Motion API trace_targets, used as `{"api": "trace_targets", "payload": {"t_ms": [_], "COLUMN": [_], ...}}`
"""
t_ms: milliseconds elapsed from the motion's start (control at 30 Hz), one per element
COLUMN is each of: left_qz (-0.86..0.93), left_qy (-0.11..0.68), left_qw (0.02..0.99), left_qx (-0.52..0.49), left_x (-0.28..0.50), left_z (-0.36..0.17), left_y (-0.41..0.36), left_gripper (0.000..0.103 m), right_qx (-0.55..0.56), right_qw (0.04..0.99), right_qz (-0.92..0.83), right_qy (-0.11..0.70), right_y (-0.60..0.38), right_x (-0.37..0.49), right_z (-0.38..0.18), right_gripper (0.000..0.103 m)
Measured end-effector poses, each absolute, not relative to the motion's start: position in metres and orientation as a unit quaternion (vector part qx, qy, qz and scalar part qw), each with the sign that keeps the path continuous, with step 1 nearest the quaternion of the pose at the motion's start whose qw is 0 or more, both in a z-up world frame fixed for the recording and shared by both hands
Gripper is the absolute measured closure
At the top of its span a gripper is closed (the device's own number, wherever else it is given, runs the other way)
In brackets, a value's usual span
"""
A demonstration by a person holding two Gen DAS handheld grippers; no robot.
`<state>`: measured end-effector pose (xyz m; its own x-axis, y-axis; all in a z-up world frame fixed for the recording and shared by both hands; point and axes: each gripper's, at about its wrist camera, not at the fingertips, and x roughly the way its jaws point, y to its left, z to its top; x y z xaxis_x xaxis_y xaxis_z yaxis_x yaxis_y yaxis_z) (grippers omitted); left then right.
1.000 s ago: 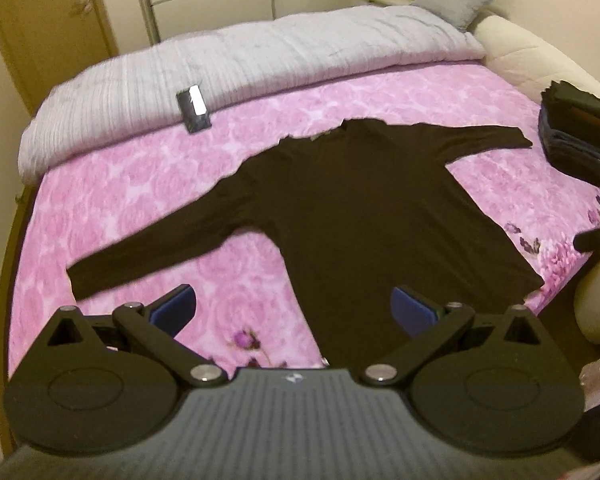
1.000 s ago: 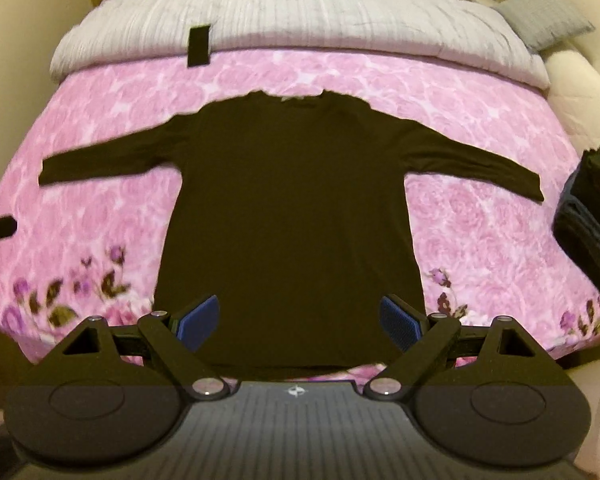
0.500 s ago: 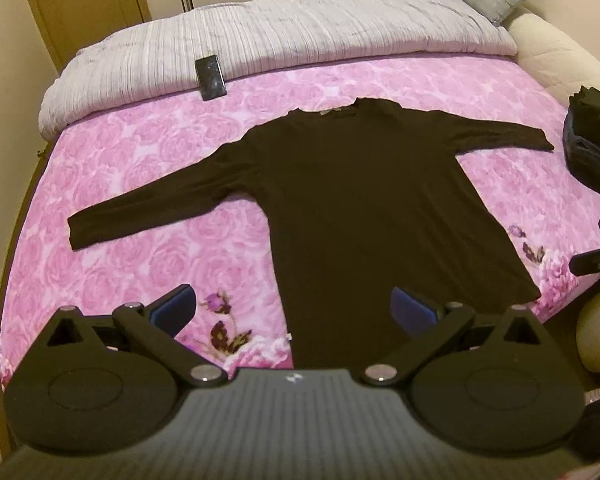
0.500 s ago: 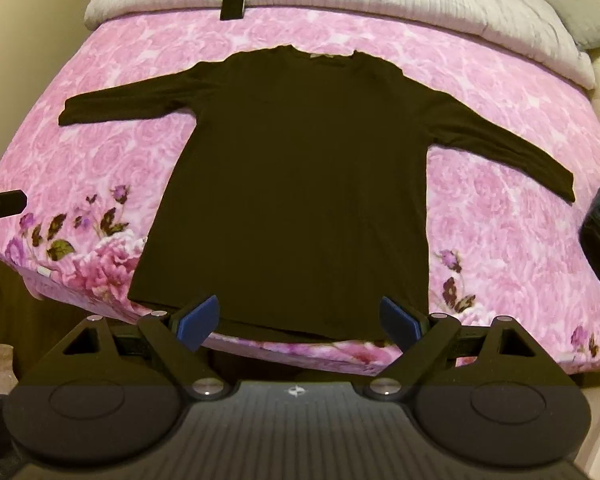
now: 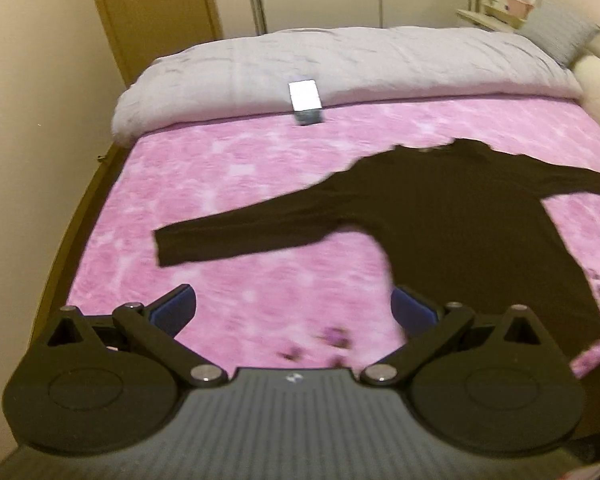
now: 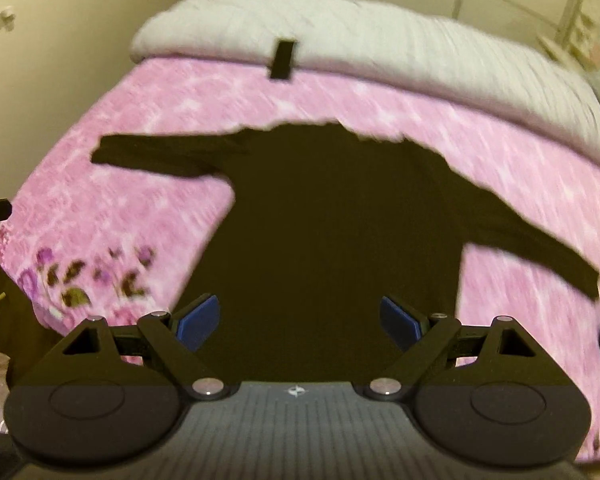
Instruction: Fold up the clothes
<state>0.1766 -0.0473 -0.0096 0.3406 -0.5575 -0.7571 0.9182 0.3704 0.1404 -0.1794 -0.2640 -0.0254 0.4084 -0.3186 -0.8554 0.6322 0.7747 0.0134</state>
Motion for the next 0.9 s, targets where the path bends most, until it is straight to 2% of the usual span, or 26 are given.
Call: {"api": "trace_targets", "payload": {"t_ms": [233,300,333,367,400,433,500,567,667,800,833,900], "left_qz": [-0.506,-0.518,-0.524,-0.525,-0.533,-0.547,-0.574,-0.592,-0.606,-0.613,-0.614,-0.620], "left_qy": [0.309,0.284,0.271,0.254,0.234,0.218,0.186,0.153,0.133,0.142,0.145,0.150], "left_qw": [0.745,0.733,0.727,0.720,0.709,0.694,0.664,0.632,0.612,0.616,0.617,0.616], "left_qx": [0.306,0.336,0.351,0.376,0.398,0.413,0.442,0.476,0.490,0.474,0.471,0.463], "left_x": [0.372,0.420,0.443,0.463,0.482,0.496,0.518,0.537,0.559,0.583,0.589,0.597], "left_z": [-0.080,-0.104,-0.115,-0.129,-0.144,-0.155,-0.177,-0.202,-0.232,-0.255,-0.259,-0.262], "left_y": [-0.049,-0.058,-0.062,-0.067,-0.071,-0.074,-0.079,-0.085,-0.092,-0.100,-0.103,-0.104], "left_gripper": [0.001,0.001,0.001,0.001,0.001,0.002,0.005,0.007,0.007,0.006,0.006,0.006], "right_qx": [0.048,0.016,-0.001,-0.018,-0.037,-0.056,-0.093,-0.129,-0.191,-0.251,-0.264,-0.287], "right_qw": [0.860,0.864,0.868,0.872,0.874,0.876,0.878,0.878,0.872,0.859,0.855,0.846], "right_qz": [-0.243,-0.233,-0.218,-0.200,-0.180,-0.163,-0.132,-0.104,-0.077,-0.059,-0.056,-0.047], "right_qy": [0.447,0.446,0.446,0.446,0.449,0.450,0.450,0.449,0.444,0.442,0.444,0.447], "right_y": [-0.219,-0.205,-0.198,-0.190,-0.183,-0.177,-0.165,-0.156,-0.145,-0.138,-0.136,-0.132], "right_x": [0.000,0.054,0.083,0.112,0.139,0.167,0.219,0.264,0.326,0.387,0.400,0.417], "right_z": [-0.065,-0.085,-0.098,-0.111,-0.126,-0.142,-0.175,-0.208,-0.259,-0.319,-0.333,-0.354], "right_gripper": [0.014,0.015,0.021,0.034,0.040,0.051,0.060,0.073,0.073,0.058,0.049,0.048]}}
